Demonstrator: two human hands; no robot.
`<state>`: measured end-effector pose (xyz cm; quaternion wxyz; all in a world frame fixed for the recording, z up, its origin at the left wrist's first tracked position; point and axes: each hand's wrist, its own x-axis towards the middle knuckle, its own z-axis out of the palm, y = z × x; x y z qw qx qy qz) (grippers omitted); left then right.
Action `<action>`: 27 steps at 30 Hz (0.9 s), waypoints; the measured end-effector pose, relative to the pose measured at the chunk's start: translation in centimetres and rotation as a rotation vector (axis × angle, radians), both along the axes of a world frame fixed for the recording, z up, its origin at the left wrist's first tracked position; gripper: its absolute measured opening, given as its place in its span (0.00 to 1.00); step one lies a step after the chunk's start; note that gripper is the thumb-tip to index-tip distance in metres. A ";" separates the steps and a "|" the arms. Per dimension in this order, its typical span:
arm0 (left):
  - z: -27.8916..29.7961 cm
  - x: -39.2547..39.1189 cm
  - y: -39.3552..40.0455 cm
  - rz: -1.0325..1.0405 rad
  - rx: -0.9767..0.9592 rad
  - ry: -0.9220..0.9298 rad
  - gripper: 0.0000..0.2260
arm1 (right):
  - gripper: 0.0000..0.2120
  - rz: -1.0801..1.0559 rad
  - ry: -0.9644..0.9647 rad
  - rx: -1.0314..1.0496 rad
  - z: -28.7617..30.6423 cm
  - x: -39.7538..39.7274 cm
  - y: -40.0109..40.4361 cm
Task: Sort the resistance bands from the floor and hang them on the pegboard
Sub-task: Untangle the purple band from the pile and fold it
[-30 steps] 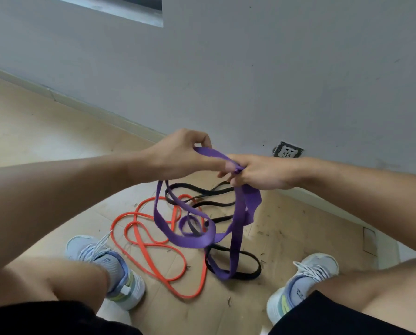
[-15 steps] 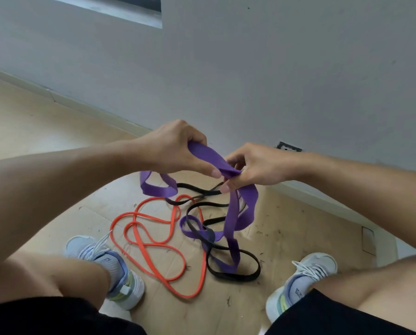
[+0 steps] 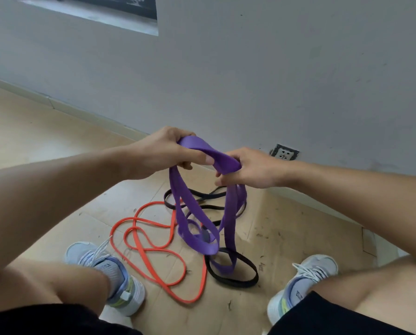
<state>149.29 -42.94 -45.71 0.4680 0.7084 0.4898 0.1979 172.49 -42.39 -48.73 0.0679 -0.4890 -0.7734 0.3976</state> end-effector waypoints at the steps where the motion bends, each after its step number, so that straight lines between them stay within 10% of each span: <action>1: 0.0 -0.4 0.2 -0.014 -0.025 0.037 0.22 | 0.10 -0.011 0.018 -0.027 0.4 0.1 0.1; 12: -0.3 2.9 -0.8 -0.139 0.148 0.537 0.19 | 0.13 0.127 -0.086 -0.145 2.0 -0.7 -0.1; 22: 0.8 3.7 -1.8 0.089 0.283 -0.036 0.12 | 0.20 0.170 0.004 -0.353 2.3 2.4 0.9; 27: 0.4 2.4 -0.4 0.102 0.365 0.301 0.26 | 0.08 -0.109 0.005 0.075 1.8 3.1 1.4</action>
